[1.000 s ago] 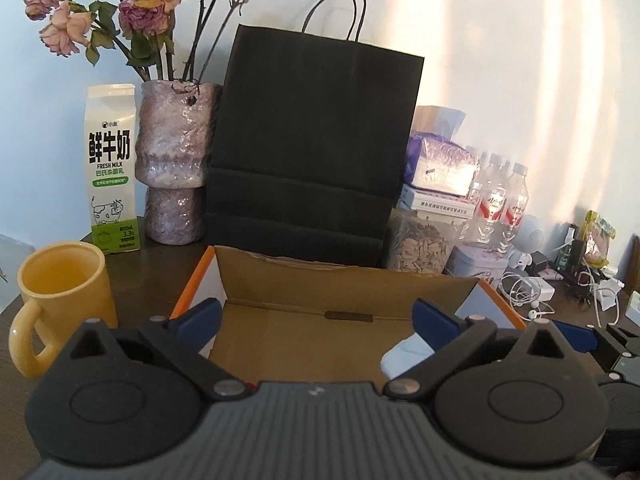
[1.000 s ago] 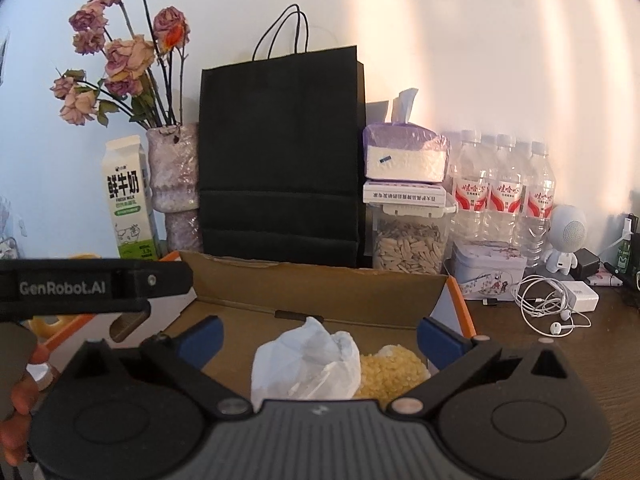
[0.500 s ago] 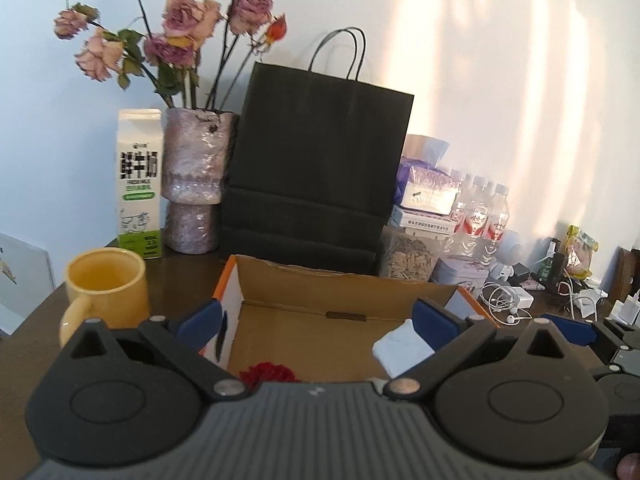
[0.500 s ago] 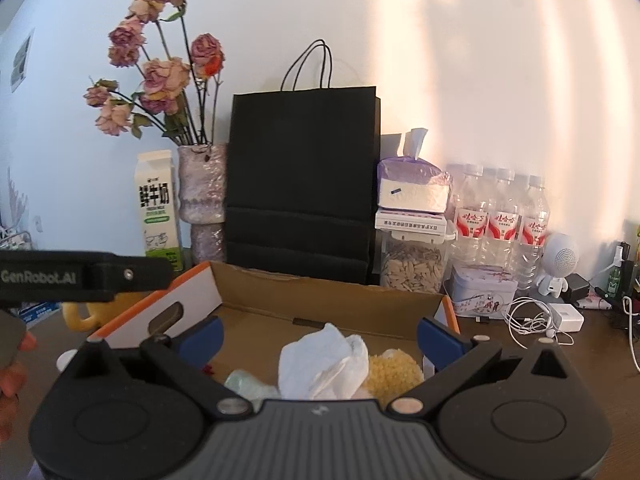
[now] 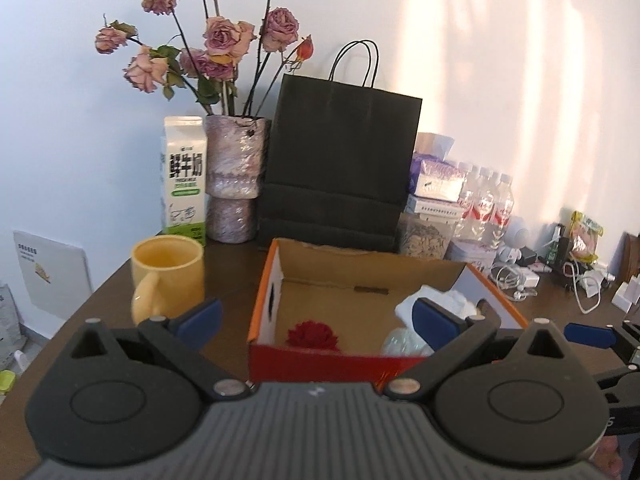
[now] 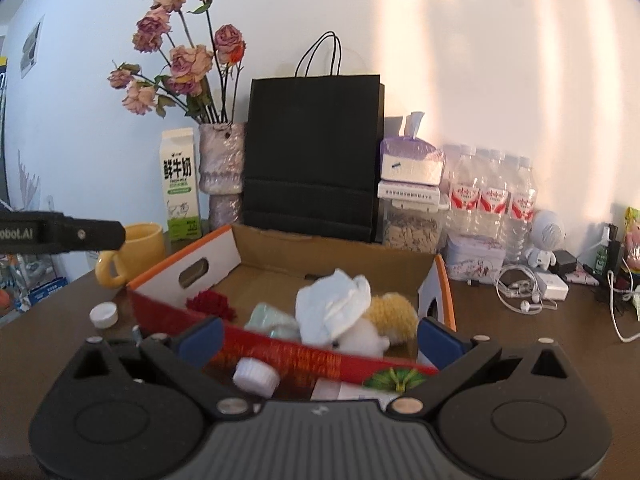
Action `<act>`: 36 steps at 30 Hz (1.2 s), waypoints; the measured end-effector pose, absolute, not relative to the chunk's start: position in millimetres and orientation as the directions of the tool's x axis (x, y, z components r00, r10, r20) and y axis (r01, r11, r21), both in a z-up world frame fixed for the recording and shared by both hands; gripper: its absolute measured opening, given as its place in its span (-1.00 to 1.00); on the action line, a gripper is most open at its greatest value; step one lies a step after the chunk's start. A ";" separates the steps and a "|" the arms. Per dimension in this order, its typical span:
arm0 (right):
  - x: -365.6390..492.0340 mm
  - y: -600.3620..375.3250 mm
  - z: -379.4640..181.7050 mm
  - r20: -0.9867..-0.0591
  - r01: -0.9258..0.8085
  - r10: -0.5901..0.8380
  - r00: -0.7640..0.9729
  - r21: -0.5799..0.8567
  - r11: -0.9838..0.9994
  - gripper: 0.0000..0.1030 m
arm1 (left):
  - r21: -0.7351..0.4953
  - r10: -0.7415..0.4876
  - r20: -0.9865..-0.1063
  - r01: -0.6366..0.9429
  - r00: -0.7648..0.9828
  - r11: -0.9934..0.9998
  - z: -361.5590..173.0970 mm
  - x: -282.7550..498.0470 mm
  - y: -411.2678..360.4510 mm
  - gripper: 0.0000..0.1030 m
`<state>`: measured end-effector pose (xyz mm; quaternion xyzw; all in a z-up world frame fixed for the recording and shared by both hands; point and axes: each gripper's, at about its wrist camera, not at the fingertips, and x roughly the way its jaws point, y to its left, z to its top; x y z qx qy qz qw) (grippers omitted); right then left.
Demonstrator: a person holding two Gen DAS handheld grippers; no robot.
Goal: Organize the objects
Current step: 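Withdraw both tools from the box back over the table, then grasp the navy blue case with the right tool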
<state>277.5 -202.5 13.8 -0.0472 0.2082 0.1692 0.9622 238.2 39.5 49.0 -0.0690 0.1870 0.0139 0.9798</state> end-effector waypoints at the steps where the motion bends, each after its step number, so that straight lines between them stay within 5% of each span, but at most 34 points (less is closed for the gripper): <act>1: 272.9 -203.3 12.0 -0.423 -0.346 0.306 0.853 -0.019 0.938 1.00 | -0.126 0.005 -0.373 -0.056 0.928 0.990 48.1 234.1 40.5 1.00; 26: 225.3 -162.5 -55.6 -0.672 -0.353 0.265 0.692 0.006 0.936 1.00 | -0.086 0.055 -0.481 -0.109 0.875 0.990 8.9 148.7 72.1 1.00; 36: 233.5 -153.4 -66.2 -0.686 -0.335 0.244 0.686 0.001 0.942 1.00 | -0.099 0.048 -0.511 -0.114 0.858 0.988 -2.9 141.9 78.6 1.00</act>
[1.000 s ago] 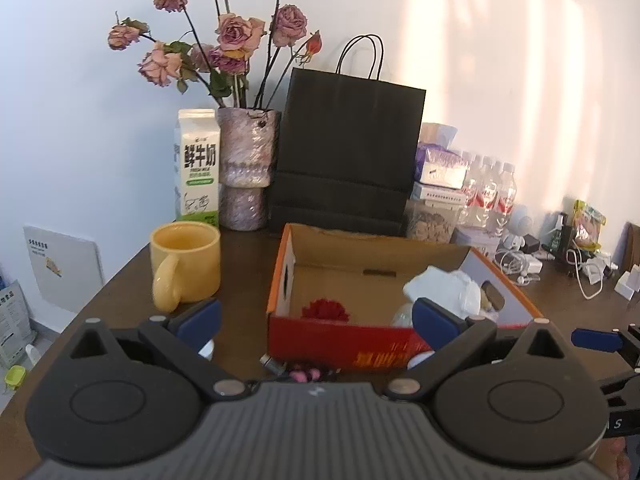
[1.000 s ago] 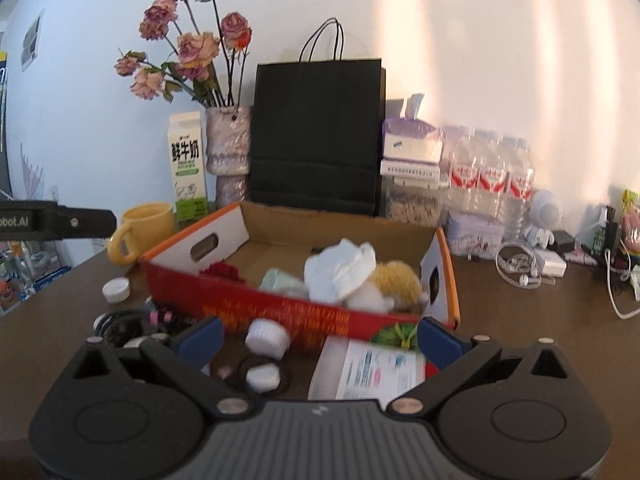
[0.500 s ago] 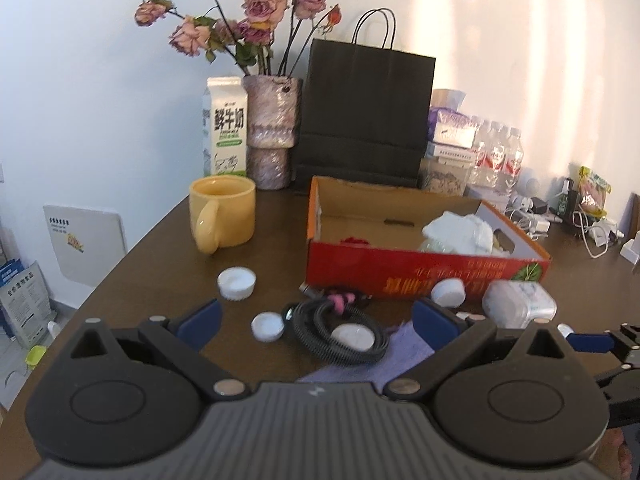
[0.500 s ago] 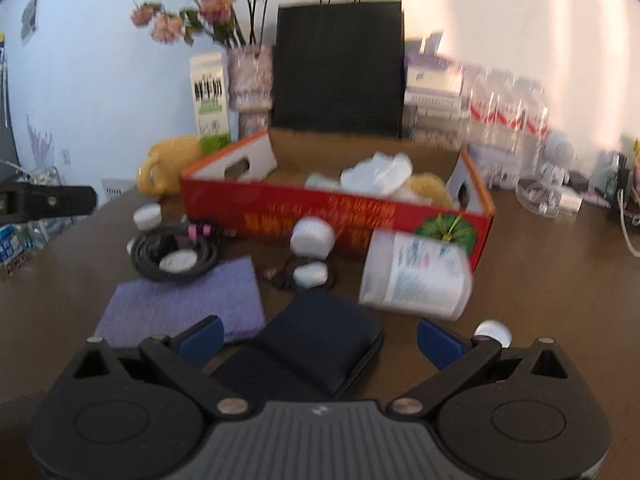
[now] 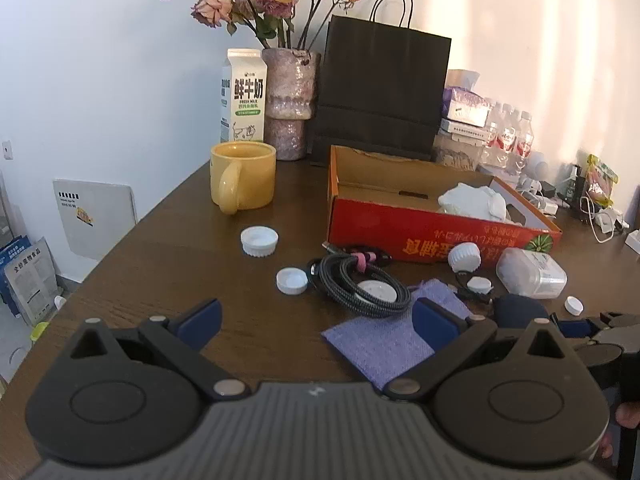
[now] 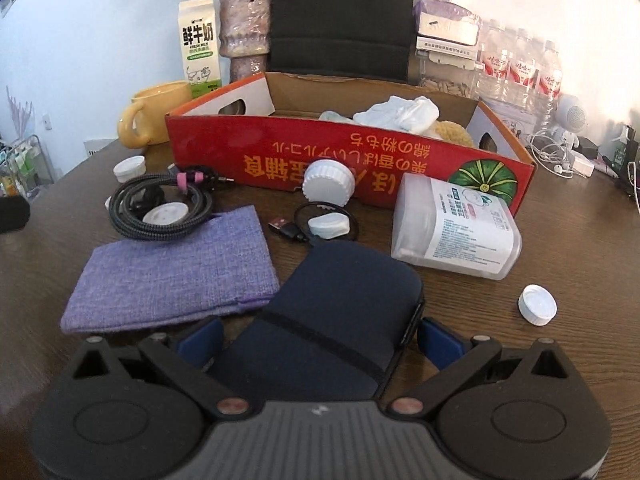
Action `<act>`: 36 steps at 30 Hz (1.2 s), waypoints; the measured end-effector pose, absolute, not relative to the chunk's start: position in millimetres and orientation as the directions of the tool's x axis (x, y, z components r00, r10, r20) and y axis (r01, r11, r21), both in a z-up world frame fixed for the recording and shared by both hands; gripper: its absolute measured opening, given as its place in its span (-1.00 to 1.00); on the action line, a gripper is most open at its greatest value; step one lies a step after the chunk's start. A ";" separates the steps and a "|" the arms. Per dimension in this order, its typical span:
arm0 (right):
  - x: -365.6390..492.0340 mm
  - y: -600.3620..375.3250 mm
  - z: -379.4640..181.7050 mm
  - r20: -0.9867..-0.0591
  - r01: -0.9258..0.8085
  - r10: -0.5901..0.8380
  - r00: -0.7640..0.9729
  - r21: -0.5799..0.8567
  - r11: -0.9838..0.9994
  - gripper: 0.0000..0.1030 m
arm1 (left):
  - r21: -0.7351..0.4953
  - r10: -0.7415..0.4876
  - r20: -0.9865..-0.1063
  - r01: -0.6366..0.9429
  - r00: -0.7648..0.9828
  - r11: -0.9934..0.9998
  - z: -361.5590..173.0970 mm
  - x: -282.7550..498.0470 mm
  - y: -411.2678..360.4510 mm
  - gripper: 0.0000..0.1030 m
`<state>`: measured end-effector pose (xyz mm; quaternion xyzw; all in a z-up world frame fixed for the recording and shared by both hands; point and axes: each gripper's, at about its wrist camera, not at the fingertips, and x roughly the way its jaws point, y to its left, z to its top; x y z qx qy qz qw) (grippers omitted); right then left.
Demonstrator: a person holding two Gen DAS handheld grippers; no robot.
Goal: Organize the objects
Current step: 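Grasp the navy blue case with the right tool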
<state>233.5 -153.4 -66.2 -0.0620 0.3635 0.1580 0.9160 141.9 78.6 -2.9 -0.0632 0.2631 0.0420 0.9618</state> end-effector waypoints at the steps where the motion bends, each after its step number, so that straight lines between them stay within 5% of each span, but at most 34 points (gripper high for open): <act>1: 232.8 -154.0 -66.6 -0.682 -0.340 0.249 0.688 0.000 0.941 0.98 | -0.100 0.046 -0.514 -0.113 0.857 0.989 -3.8 141.6 78.1 1.00; 13: 233.9 -181.5 -59.7 -0.688 -0.484 0.351 0.635 0.000 0.875 0.60 | -0.095 0.066 -0.532 -0.137 0.844 0.986 -11.0 138.9 85.5 1.00; 36: 209.7 -184.6 -60.9 -0.549 -0.439 0.331 0.768 -0.075 0.895 0.34 | -0.012 0.181 -0.558 -0.226 0.810 0.974 -23.5 165.1 123.5 1.00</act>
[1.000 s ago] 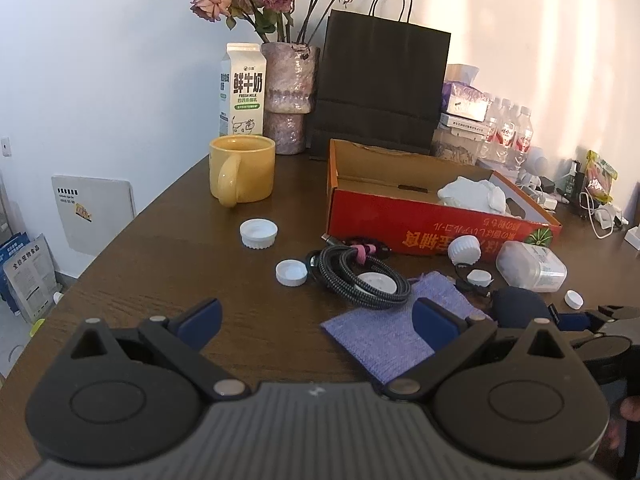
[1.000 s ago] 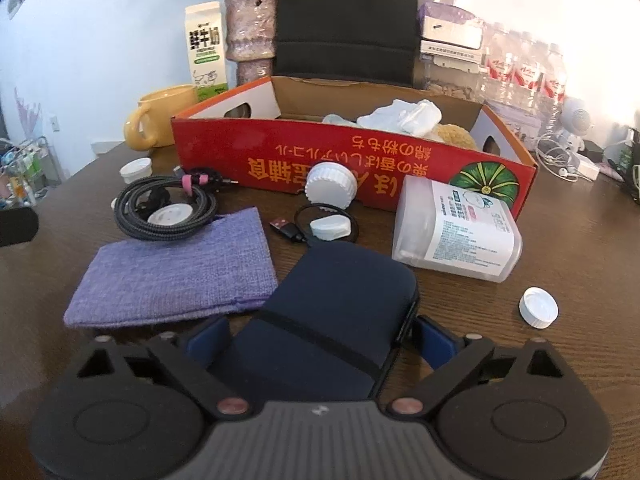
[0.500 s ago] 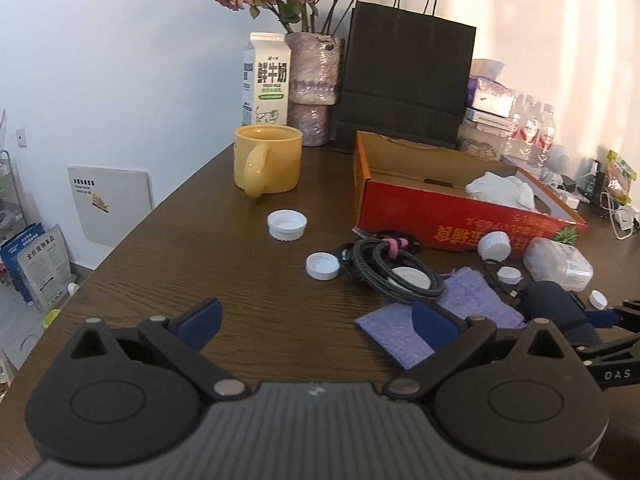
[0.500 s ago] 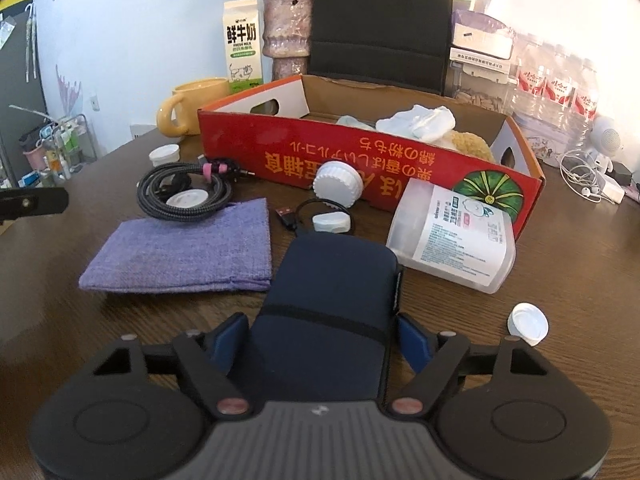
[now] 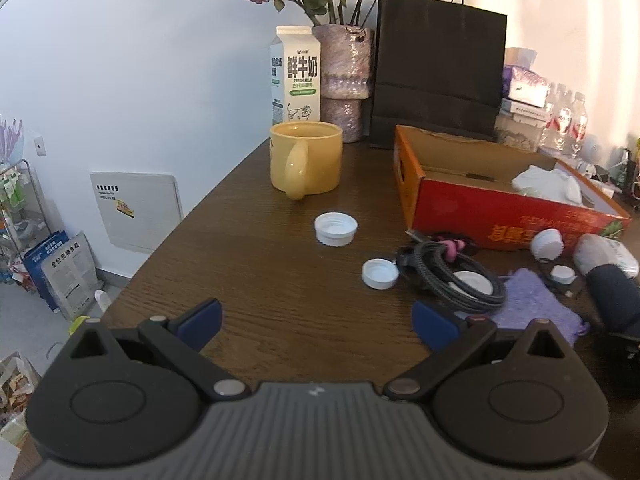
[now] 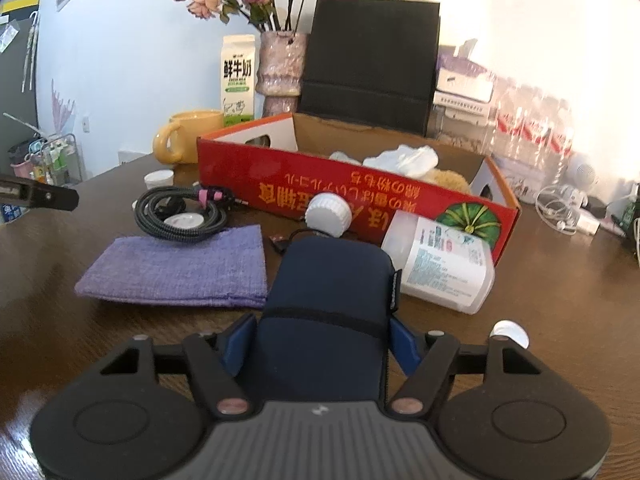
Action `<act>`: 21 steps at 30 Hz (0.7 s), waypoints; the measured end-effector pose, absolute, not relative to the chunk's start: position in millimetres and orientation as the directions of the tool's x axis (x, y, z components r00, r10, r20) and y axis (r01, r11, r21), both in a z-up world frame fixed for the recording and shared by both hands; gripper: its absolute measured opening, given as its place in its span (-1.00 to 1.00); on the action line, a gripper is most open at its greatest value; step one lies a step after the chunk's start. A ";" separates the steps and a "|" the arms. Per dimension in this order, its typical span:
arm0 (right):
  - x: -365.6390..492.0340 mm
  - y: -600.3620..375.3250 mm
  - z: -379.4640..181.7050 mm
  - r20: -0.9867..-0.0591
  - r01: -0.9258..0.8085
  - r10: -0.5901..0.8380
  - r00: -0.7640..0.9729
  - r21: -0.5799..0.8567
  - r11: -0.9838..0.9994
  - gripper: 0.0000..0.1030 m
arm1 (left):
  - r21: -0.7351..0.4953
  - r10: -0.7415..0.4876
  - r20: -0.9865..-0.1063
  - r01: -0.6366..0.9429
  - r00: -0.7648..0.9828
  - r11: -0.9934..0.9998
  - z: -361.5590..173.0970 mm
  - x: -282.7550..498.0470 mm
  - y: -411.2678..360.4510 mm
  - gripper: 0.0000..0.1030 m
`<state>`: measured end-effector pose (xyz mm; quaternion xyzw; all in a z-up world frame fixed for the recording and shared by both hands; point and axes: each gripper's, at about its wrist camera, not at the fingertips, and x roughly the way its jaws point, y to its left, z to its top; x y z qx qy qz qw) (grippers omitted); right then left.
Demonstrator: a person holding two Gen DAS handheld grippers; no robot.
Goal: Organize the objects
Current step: 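Grasp the navy blue case with the right tool, then grasp the white bottle cap with the left tool while the right tool holds the case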
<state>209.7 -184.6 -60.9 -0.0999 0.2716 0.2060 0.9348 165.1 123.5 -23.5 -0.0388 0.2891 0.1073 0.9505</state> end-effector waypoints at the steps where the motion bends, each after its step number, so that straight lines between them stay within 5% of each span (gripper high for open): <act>1: 209.2 -185.3 -60.4 -0.544 -0.435 0.329 0.772 -0.075 0.897 0.34 | -0.009 0.182 -0.559 -0.225 0.809 0.974 -24.2 168.3 125.3 1.00; 12: 197.0 -197.0 -51.9 -0.439 -0.352 0.285 0.852 -0.077 0.933 0.33 | 0.053 0.168 -0.603 -0.171 0.780 0.984 -41.2 213.7 125.1 1.00; 21: 198.0 -199.6 -51.8 -0.438 -0.346 0.286 0.852 -0.061 0.936 0.33 | 0.045 0.133 -0.637 -0.135 0.759 0.990 -58.2 243.2 127.0 1.00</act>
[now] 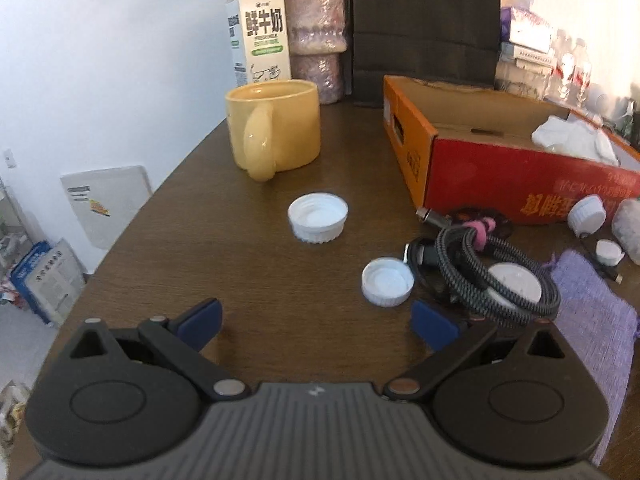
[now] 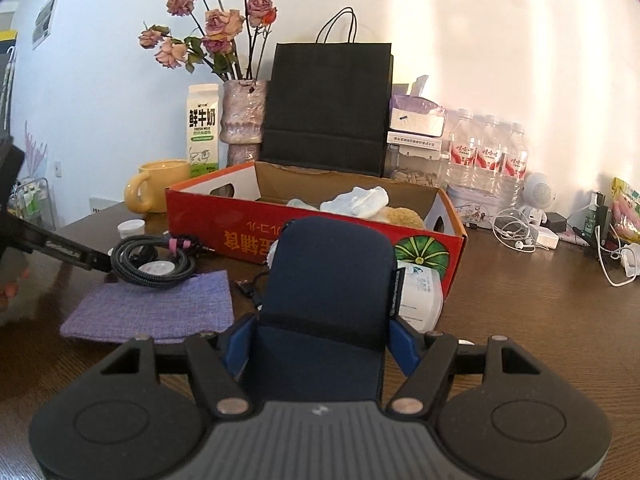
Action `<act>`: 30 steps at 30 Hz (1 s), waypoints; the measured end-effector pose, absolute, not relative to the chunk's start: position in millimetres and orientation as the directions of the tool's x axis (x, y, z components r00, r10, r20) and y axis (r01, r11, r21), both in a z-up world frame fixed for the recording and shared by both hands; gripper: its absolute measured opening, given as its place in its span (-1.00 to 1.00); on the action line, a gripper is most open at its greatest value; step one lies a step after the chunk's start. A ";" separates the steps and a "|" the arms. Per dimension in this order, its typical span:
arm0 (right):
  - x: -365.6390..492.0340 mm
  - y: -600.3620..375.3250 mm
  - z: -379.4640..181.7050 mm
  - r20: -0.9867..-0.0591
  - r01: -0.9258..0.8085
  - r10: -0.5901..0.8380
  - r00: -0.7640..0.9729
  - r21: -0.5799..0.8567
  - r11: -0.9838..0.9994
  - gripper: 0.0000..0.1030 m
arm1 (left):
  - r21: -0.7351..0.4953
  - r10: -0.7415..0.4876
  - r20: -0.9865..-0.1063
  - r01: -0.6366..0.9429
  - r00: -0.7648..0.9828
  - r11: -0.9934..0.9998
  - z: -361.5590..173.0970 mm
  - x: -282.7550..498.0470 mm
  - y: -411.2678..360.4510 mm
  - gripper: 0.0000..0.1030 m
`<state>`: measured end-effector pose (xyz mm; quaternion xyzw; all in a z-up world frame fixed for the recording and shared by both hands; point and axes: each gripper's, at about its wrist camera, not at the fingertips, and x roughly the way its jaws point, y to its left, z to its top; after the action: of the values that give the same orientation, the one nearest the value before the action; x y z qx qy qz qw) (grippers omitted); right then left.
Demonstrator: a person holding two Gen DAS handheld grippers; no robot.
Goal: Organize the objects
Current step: 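Grasp the white bottle cap with the left tool while the right tool holds the case, then carry the white cap and navy case up over the red box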
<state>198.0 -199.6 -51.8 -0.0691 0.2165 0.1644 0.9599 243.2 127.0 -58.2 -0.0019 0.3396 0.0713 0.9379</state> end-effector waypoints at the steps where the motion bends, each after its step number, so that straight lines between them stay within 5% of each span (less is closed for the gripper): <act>1: 198.2 -199.3 -52.0 -0.440 -0.346 0.286 0.851 -0.061 0.936 0.33 | 0.037 0.122 -0.636 -0.128 0.762 0.991 -59.1 245.8 127.9 1.00; 9: 197.7 -199.1 -52.5 -0.442 -0.349 0.288 0.850 -0.062 0.935 0.33 | 0.002 0.089 -0.639 -0.114 0.764 0.993 -60.4 259.4 135.0 1.00; 12: 197.9 -199.1 -52.8 -0.444 -0.349 0.288 0.849 -0.061 0.935 0.33 | -0.003 0.066 -0.630 -0.088 0.774 0.996 -59.0 259.6 134.2 0.81; 15: 198.4 -198.9 -53.0 -0.447 -0.350 0.288 0.847 -0.061 0.935 0.33 | -0.001 0.038 -0.613 -0.048 0.789 0.999 -57.3 258.1 129.9 0.35; 16: 198.6 -198.9 -53.2 -0.448 -0.349 0.287 0.847 -0.060 0.935 0.34 | -0.012 0.011 -0.602 -0.023 0.799 1.000 -56.3 255.7 128.4 -0.15; 17: 198.5 -198.5 -53.5 -0.448 -0.349 0.287 0.846 -0.060 0.935 0.33 | -0.032 -0.019 -0.593 0.000 0.805 0.999 -55.9 253.5 127.4 -0.43; 30: 198.6 -199.1 -53.2 -0.447 -0.355 0.295 0.845 -0.056 0.933 0.33 | -0.063 -0.001 -0.510 -0.036 0.860 0.997 -44.7 229.6 117.6 -0.44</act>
<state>198.6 -199.1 -53.2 -0.0685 0.2211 0.1695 0.9580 229.6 117.6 -44.7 -0.0354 0.2642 0.0091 0.9638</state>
